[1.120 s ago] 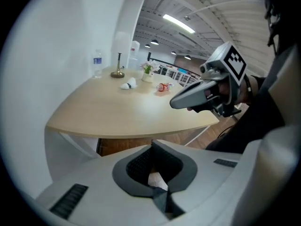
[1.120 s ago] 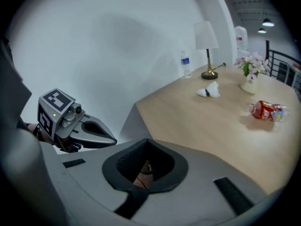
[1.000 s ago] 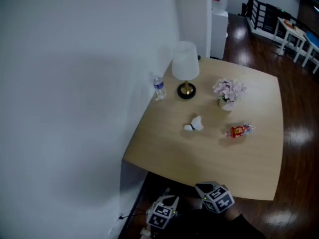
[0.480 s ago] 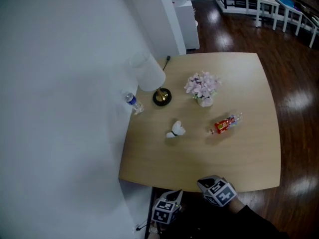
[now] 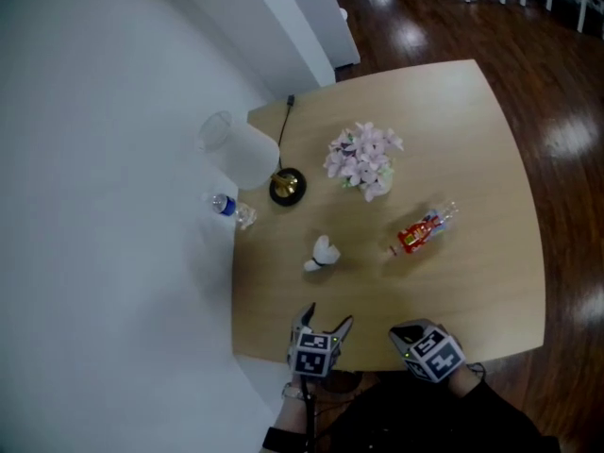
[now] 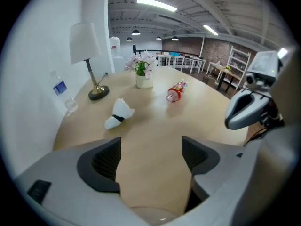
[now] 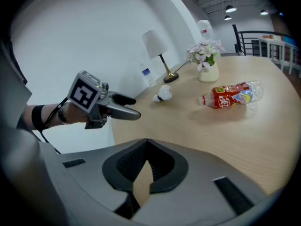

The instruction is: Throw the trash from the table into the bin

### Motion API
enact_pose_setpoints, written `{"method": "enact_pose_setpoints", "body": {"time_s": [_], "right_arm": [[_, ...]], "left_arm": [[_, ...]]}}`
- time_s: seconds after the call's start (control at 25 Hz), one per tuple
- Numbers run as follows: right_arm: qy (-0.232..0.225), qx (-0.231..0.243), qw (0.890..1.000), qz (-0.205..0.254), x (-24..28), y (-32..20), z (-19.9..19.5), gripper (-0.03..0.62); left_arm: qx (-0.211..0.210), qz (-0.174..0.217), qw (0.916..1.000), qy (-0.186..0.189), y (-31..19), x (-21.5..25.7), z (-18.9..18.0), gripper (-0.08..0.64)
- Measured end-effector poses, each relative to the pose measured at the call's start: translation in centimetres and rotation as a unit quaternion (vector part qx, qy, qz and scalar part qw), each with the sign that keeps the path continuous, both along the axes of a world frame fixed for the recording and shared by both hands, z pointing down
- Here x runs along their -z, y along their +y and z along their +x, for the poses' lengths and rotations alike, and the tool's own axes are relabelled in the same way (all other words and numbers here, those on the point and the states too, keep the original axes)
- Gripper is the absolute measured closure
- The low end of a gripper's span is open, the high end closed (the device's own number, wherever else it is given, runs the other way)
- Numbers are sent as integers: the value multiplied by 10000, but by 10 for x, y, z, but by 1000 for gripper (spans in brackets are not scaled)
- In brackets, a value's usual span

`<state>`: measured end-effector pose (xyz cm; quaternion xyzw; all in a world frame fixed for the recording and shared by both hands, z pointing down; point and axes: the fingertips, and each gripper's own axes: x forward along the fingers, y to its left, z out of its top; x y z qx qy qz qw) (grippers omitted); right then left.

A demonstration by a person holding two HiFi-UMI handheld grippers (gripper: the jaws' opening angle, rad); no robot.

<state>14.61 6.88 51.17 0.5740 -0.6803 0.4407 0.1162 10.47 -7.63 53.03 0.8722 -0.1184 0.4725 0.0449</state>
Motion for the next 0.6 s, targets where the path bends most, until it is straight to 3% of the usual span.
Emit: {"method": "enact_pose_setpoints", "body": {"time_s": [0.28, 0.52, 0.6], "right_arm": [[-223, -309, 9992, -106, -15, 4, 38, 588], [-424, -567, 9973, -210, -26, 15, 59, 588], [-457, -638, 9967, -229, -29, 18, 66, 588]], "left_arm": [[-341, 506, 9970, -483, -100, -21, 67, 143], [-676, 439, 9918, -988, -122, -54, 92, 149], [-754, 484, 9899, -1095, -122, -60, 95, 223]]}}
